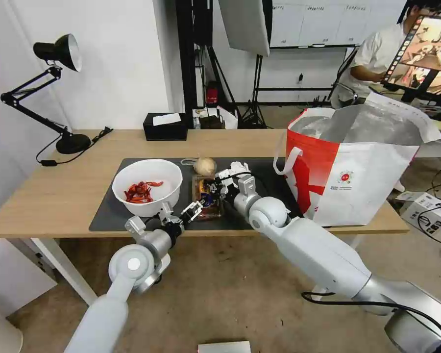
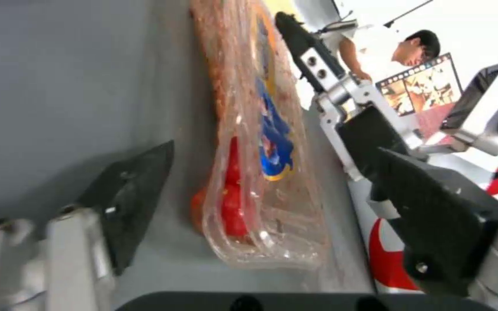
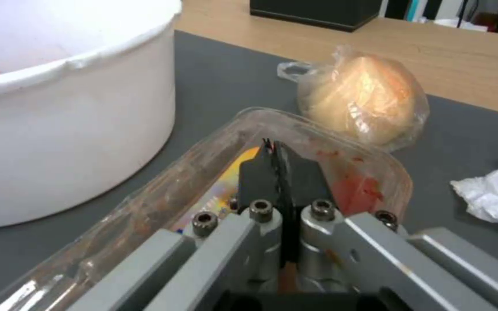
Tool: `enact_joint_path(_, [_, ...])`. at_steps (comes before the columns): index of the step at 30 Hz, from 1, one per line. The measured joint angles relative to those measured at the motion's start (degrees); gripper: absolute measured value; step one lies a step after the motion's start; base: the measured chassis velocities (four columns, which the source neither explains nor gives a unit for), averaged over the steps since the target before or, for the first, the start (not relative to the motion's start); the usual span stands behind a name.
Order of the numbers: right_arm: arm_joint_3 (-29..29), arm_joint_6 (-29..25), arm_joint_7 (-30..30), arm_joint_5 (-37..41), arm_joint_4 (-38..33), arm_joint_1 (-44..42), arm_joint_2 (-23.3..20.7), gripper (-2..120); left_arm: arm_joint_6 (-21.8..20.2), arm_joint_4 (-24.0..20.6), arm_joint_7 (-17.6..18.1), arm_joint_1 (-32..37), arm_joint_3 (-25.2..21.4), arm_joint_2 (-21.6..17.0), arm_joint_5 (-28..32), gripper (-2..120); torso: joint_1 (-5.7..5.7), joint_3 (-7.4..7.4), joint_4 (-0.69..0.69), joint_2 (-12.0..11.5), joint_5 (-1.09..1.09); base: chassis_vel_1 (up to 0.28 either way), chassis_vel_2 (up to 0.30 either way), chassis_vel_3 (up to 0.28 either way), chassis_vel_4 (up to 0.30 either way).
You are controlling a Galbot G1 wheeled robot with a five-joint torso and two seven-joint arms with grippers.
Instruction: Pick up the trash from the table and place it into the takeout bag.
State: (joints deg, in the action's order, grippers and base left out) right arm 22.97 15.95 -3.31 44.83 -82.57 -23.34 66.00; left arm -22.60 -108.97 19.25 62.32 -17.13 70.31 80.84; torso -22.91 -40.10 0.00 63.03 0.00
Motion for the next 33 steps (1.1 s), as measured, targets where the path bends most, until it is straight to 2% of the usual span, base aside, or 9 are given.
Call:
enact_joint_path(2, [0.01, 0.02, -0.04, 0.0, -0.06, 0.05, 0.0, 0, 0.03, 0.29, 0.03, -0.14, 0.2, 0.12, -0.13, 78, 0.0, 0.0, 0.0, 0.0, 0.0, 0.0, 0.0, 0.0, 0.0])
enact_joint_path(4, [0.05, 0.03, -0.05, 0.0, -0.06, 0.13, 0.0, 0, 0.04, 0.47, 0.04, -0.21, 0.29, 0.21, -0.21, 75, 0.0, 0.0, 0.0, 0.0, 0.0, 0.0, 0.0, 0.0, 0.0])
enact_joint_path(6, [0.21, 0.06, -0.05, 0.01, -0.06, 0.27, -0.06, 0, 0.03, 0.79, 0.07, -0.31, 0.46, 0.41, -0.34, 65, 0.0, 0.0, -0.01, 0.0, -0.02, 0.0, 0.0, 0.0, 0.0])
enact_joint_path(7, [0.21, 0.06, -0.05, 0.01, -0.06, 0.27, -0.06, 0, 0.03, 0.79, 0.07, -0.31, 0.46, 0.41, -0.34, 65, 0.0, 0.0, -0.01, 0.0, -0.02, 0.0, 0.0, 0.0, 0.0])
enact_joint_path(14, [0.37, 0.12, -0.14, 0.1, -0.1, 0.54, -0.18, 0, 0.02, 1.06, 0.13, -0.13, 0.29, 0.38, -0.41, 35, 0.0, 0.0, -0.01, 0.0, -0.01, 0.0, 0.0, 0.0, 0.0])
enact_joint_path(18, [0.41, 0.14, -0.18, 0.12, -0.17, 0.56, -0.16, 0, 0.04, 1.04, 0.14, -0.06, 0.17, 0.34, -0.42, 25, -0.01, 0.0, -0.01, 0.0, -0.01, 0.0, 0.0, 0.0, 0.0])
enact_joint_path(22, [0.42, 0.16, -0.31, 0.13, -0.34, 0.44, -0.12, 0, 0.19, 0.85, 0.17, 0.22, 0.06, 0.34, -0.47, 5, 0.0, 0.0, -0.01, 0.0, -0.01, 0.0, 0.0, 0.0, 0.0])
enact_joint_path(25, [0.31, 0.16, -0.4, 0.14, -0.58, 0.22, -0.17, 0, 0.22, 0.76, 0.17, 0.41, 0.02, 0.42, -0.58, 0, -0.01, 0.0, -0.01, 0.0, 0.0, 0.0, 0.0, 0.0, 0.0])
enact_joint_path(33, [-3.63, 0.12, -1.24, 0.71, -4.18, -1.62, -1.42, 0, 0.95, 0.14, -0.29, 0.76, -0.07, 0.14, -0.81, 0, -0.01, 0.0, 0.0, -0.01, 0.0, 0.0, 0.0, 0.0, 0.0])
